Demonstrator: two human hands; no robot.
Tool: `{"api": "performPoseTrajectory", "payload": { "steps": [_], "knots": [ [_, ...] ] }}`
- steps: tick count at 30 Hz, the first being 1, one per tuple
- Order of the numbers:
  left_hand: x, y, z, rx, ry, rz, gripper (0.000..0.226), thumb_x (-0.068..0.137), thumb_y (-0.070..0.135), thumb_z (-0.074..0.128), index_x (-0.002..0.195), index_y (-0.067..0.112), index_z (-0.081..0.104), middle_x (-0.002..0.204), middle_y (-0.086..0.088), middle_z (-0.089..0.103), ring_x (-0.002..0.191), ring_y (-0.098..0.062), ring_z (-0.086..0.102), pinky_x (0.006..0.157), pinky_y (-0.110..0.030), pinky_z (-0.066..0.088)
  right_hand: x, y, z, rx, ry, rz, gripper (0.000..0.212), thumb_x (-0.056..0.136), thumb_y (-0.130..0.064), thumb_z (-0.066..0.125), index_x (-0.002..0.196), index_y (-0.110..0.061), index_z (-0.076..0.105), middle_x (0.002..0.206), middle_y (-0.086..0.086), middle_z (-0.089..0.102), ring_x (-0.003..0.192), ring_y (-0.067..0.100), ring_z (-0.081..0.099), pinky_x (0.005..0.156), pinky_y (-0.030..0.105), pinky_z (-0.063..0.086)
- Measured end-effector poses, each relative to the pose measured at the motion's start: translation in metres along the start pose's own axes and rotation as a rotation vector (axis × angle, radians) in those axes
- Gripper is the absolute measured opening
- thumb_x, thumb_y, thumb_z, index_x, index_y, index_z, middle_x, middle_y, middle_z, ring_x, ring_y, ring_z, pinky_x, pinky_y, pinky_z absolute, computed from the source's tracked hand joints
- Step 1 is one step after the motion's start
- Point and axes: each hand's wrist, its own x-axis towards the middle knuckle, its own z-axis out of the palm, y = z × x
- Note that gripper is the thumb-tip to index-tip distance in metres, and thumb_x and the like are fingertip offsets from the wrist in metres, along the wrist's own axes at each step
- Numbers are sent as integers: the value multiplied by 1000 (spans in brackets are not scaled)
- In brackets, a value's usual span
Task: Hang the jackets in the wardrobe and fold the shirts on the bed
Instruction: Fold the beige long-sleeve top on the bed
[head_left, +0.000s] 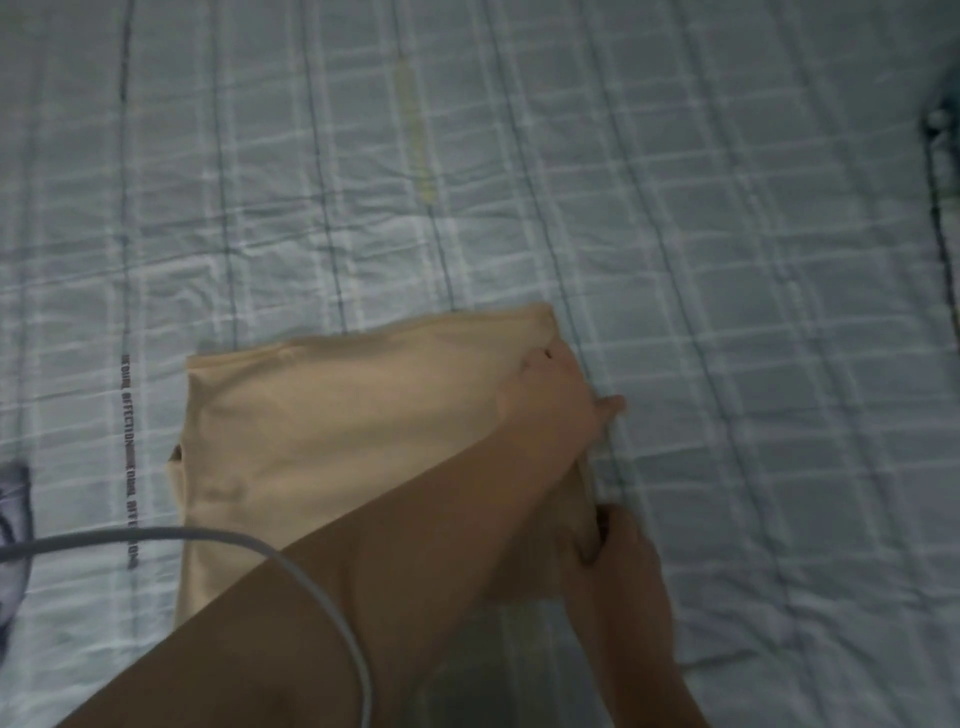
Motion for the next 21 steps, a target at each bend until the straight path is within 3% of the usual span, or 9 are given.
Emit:
{"api": "performPoseTrajectory", "payload": {
  "steps": [4,6,8,10,12,14,16,18,21],
  "knots": [
    [0,-3,4,-35,107,37,49,95,37,55,129,5,42,121,-18,54,107,-34,58,80,-39,46,-4,-8,-5,-16,14,-35,26,79,-42,63,92,-22,52,94,5,59,94,33,59,72,38,46],
    [1,-6,-1,-145,77,25,36,96,18,52,129,4,47,123,-19,56,113,-36,55,84,-38,44,-8,-11,-7,56,29,-61,21,79,-33,67,86,-24,49,90,1,53,87,31,57,70,38,44],
    [1,-13,-8,-293,53,-12,38,97,13,51,132,0,46,129,-17,54,118,-32,53,93,-33,43,-16,-18,-8,147,22,-61,23,80,-27,69,83,-22,47,80,-3,54,75,24,56,64,36,42],
    [-2,-30,-23,-447,57,-4,51,93,14,59,137,-2,39,127,-16,56,114,-29,56,84,-29,41,-29,-29,-9,222,15,-61,23,82,-23,69,88,-23,47,72,-7,57,64,9,55,58,32,38],
    [-9,-52,-43,-570,89,75,63,90,11,61,146,5,34,130,-12,56,113,-26,58,82,-26,43,-46,-44,-9,288,27,-103,29,83,-20,70,95,-30,46,74,-12,59,65,-2,57,54,22,37],
    [-22,-79,-63,-728,61,209,71,88,3,56,153,14,30,138,-4,51,112,-11,56,85,-15,45,-65,-62,-6,337,7,-147,33,82,-19,70,98,-33,46,77,-14,62,72,-6,59,55,13,39],
    [-34,-112,-81,-858,33,319,65,86,-7,48,149,11,42,135,-10,54,96,6,56,81,-10,45,-83,-84,2,339,-38,-198,35,82,-20,71,100,-34,45,81,-13,63,71,-3,59,57,17,39],
    [-49,-146,-98,-919,2,286,61,84,-18,45,140,5,53,121,-12,59,75,6,57,68,-11,44,-103,-106,17,307,-71,-260,39,83,-23,72,103,-38,42,87,-12,62,71,-3,57,63,21,39],
    [-63,-211,-114,-899,75,206,61,88,-13,46,144,9,49,132,2,55,103,-6,58,76,-8,46,-133,-140,56,262,-96,-359,41,85,-23,69,107,-41,40,93,-11,60,74,1,56,68,15,40]
  ]
}}
